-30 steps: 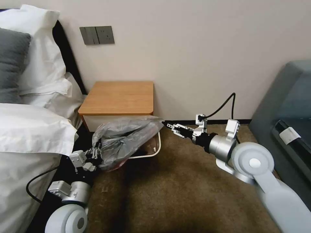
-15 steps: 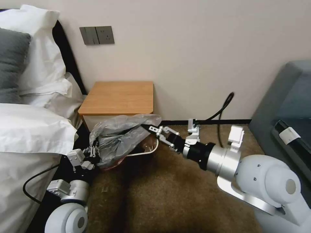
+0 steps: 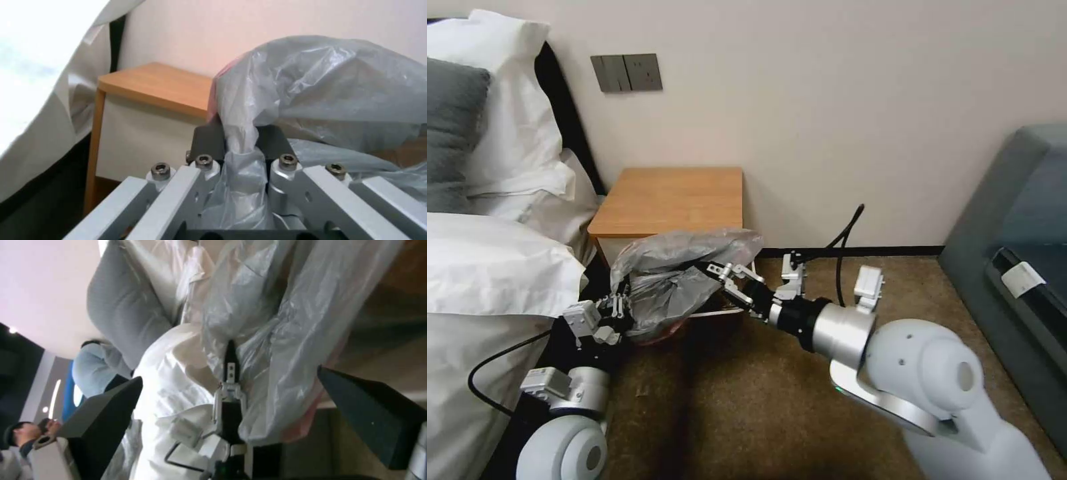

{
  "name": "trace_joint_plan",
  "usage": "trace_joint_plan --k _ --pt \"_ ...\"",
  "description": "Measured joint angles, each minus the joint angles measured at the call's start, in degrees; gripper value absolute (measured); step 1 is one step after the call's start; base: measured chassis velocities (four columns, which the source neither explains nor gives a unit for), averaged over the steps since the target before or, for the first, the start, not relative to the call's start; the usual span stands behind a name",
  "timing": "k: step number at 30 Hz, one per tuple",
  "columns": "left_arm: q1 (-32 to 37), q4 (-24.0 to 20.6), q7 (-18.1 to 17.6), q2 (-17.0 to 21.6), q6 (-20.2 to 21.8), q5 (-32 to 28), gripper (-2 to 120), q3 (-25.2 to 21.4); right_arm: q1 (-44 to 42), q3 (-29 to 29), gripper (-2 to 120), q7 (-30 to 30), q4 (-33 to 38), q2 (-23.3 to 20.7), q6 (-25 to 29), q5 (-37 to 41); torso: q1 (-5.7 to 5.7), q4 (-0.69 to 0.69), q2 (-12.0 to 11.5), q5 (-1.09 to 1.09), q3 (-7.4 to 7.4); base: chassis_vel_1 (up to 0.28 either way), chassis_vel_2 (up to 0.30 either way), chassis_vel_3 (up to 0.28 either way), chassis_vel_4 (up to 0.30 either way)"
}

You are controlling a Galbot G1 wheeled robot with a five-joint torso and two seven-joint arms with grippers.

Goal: Pick up the garbage bag from the table and place it over the trash can.

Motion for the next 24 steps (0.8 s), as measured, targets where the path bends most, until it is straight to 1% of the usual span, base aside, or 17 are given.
trace_joint_plan --k 9,10,11,12,13,14,15,16,19,20,21,23,24 --pt "0.14 -1.01 0.00 -0.04 -0.03 -0.11 10 0.03 1.82 -2.27 99 -0.05 -3.81 1.86 -0.11 -3.12 0.00 0.00 0.00 0.00 0.00 0.000 0.000 0.000 0.000" --pt "0.19 -1.03 0.00 -0.05 -0.02 -0.14 10 -0.05 1.97 -2.70 94 -0.61 -4.41 2.15 -0.13 -4.09 0.00 0.00 0.00 0.01 0.00 0.000 0.000 0.000 0.000" --pt "0.19 -1.03 0.00 -0.05 -0.02 -0.14 10 -0.05 1.97 -2.70 94 -0.61 -4.41 2.15 -0.13 -4.09 0.00 0.00 0.00 0.01 0.00 0.000 0.000 0.000 0.000" --pt "0.21 -1.03 0.00 -0.05 -0.03 -0.16 10 -0.11 1.99 -2.95 90 -1.04 -4.70 2.28 -0.15 -4.83 0.00 0.00 0.00 0.01 0.00 0.000 0.000 0.000 0.000" --pt "0.21 -1.03 0.00 -0.04 -0.02 -0.18 10 -0.15 2.01 -3.07 87 -1.39 -4.86 2.32 -0.16 -5.37 0.00 0.00 0.00 0.01 0.00 0.000 0.000 0.000 0.000" --pt "0.22 -1.03 0.00 -0.02 -0.03 -0.25 10 -0.22 2.01 -3.19 81 -2.04 -5.14 2.33 -0.22 -6.17 0.00 0.00 0.00 0.01 0.00 0.000 0.000 0.000 0.000" --pt "0.22 -1.03 0.00 -0.02 -0.03 -0.25 10 -0.22 2.01 -3.19 81 -2.04 -5.14 2.33 -0.22 -6.17 0.00 0.00 0.00 0.01 0.00 0.000 0.000 0.000 0.000" --pt "0.21 -1.03 0.00 -0.01 -0.02 -0.30 10 -0.23 2.00 -3.21 77 -2.47 -5.36 2.34 -0.27 -6.57 0.00 0.00 0.00 0.01 0.00 0.000 0.000 0.000 0.000" --pt "-0.03 -1.02 -0.07 0.05 0.09 -0.61 10 -0.20 1.93 -3.21 61 -2.97 -5.57 2.30 -0.42 -7.11 0.00 0.00 0.00 0.01 0.00 0.000 0.000 0.000 0.000" --pt "-0.03 -1.02 -0.07 0.05 0.09 -0.61 10 -0.20 1.93 -3.21 61 -2.97 -5.57 2.30 -0.42 -7.11 0.00 0.00 0.00 0.01 0.00 0.000 0.000 0.000 0.000" --pt "-0.09 -1.01 -0.10 0.08 0.15 -0.73 10 -0.19 1.91 -3.21 58 -3.02 -5.57 2.28 -0.49 -7.26 0.00 0.00 0.00 0.01 0.00 0.000 0.000 0.000 0.000" --pt "-0.20 -0.98 -0.28 0.15 0.33 -1.21 10 -0.22 1.79 -3.18 48 -3.20 -5.49 2.07 -0.64 -7.61 0.00 0.00 0.00 0.01 0.00 0.000 0.000 0.000 0.000" --pt "-0.20 -0.98 -0.28 0.15 0.33 -1.21 10 -0.22 1.79 -3.18 48 -3.20 -5.49 2.07 -0.64 -7.61 0.00 0.00 0.00 0.01 0.00 0.000 0.000 0.000 0.000"
